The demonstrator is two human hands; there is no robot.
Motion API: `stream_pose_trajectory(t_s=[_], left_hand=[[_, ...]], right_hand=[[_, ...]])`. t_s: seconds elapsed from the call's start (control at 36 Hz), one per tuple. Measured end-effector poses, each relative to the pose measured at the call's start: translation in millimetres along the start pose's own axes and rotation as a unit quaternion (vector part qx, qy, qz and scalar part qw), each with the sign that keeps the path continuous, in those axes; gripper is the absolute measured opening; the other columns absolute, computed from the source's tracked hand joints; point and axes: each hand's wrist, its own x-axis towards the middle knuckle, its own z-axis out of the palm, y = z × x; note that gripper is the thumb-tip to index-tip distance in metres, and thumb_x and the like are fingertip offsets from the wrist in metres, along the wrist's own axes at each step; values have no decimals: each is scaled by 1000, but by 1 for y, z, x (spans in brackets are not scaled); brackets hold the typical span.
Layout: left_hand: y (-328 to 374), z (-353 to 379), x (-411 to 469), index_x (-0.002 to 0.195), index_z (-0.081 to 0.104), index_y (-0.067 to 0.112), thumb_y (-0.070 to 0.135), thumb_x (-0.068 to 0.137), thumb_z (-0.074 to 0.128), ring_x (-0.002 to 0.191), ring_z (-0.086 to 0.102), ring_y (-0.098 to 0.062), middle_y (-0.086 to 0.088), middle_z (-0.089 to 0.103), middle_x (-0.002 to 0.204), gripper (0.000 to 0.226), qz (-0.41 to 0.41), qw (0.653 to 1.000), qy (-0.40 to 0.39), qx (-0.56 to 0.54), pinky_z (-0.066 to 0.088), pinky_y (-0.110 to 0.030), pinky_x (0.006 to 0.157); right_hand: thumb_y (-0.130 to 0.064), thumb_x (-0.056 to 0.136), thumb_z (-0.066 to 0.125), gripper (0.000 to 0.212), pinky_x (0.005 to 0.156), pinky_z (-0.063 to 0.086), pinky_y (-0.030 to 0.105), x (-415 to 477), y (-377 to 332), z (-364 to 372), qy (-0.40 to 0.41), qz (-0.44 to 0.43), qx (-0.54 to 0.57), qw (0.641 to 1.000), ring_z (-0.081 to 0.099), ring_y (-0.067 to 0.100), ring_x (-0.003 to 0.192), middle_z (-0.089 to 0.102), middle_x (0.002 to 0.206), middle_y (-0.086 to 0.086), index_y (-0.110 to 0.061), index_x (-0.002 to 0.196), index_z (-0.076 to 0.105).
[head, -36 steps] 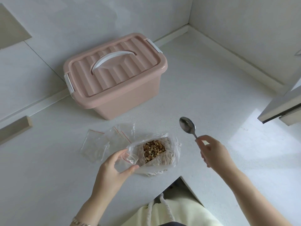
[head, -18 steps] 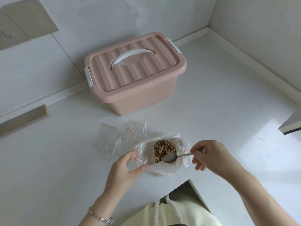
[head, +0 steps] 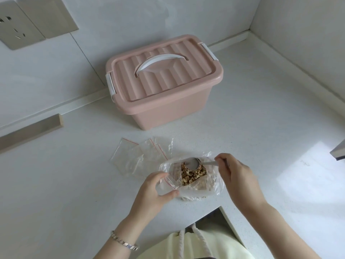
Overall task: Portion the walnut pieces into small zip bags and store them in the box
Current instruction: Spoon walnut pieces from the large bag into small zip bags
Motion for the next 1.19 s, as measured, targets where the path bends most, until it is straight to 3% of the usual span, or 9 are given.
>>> stream_pose_trajectory(t_s=[0.17, 0.28, 0.36, 0.44, 0.58, 0.69, 0.83, 0.97, 1.19], left_hand=[[3, 1, 0, 111, 47, 40, 31, 71, 77, 108, 42, 2, 30, 42, 117, 50, 0, 1000, -20, -14, 33, -1, 81], [3, 2, 2, 112, 47, 40, 33, 69, 77, 111, 41, 3, 31, 42, 117, 52, -2, 999, -18, -28, 31, -13, 93], [1, 2, 3, 115, 49, 38, 34, 69, 77, 113, 41, 1, 24, 47, 121, 54, -7, 999, -22, -31, 32, -14, 93], [-1, 2, 2, 121, 51, 32, 34, 70, 77, 114, 41, 0, 18, 49, 125, 57, -19, 999, -24, -29, 31, -14, 92], [-2, 3, 0, 126, 50, 29, 36, 71, 76, 115, 38, 5, 19, 47, 126, 61, -24, 999, -22, -19, 29, -13, 94], [-1, 1, -1, 125, 50, 31, 36, 72, 75, 116, 37, 5, 19, 46, 126, 59, -20, 999, -16, -19, 29, -15, 96], [4, -5, -1, 121, 52, 32, 33, 72, 76, 112, 42, 4, 23, 48, 117, 55, -1, 1000, 11, 3, 29, -8, 90], [12, -12, -3, 115, 56, 31, 32, 67, 80, 105, 43, 6, 28, 44, 104, 54, 54, 995, 70, 42, 27, 4, 84], [29, -13, 2, 122, 56, 21, 30, 62, 83, 96, 47, 3, 24, 47, 98, 66, 101, 991, 61, 67, 30, 3, 80]], right_hand=[[-8, 89, 56, 12, 41, 31, 11, -4, 6, -18, -15, -27, -65, 997, 43, 2, 42, 52, 61, -12, -6, 96, 65], [-9, 89, 56, 10, 42, 48, 36, -9, 14, -9, -28, -37, -90, 995, 55, 21, 48, 63, 65, 2, -6, 89, 65], [-11, 91, 55, 14, 48, 51, 39, -10, 17, 6, -34, -31, -57, 997, 59, 24, 53, 65, 65, 6, -4, 87, 66], [-16, 92, 52, 20, 56, 54, 37, -11, 19, 24, -53, -22, -1, 998, 63, 22, 60, 68, 72, 7, -4, 89, 67], [-24, 95, 43, 31, 44, 34, 22, -10, 28, 43, -59, 114, 106, 986, 41, 13, 46, 54, 56, 7, -7, 81, 65], [-20, 98, 39, 34, 39, 25, 14, -12, 43, 46, -31, 246, 216, 944, 32, 5, 38, 43, 48, -2, -9, 77, 63], [-21, 98, 38, 35, 49, 29, 23, -20, 58, 36, -5, 341, 324, 883, 31, 11, 44, 40, 52, 4, -2, 85, 64], [-25, 98, 38, 37, 53, 27, 28, -23, 65, 24, 18, 366, 356, 860, 30, 14, 48, 39, 53, 5, -2, 86, 64], [-27, 98, 38, 39, 50, 30, 26, -5, 49, -10, 65, 297, 342, 889, 33, 14, 48, 40, 48, 1, -7, 77, 64]])
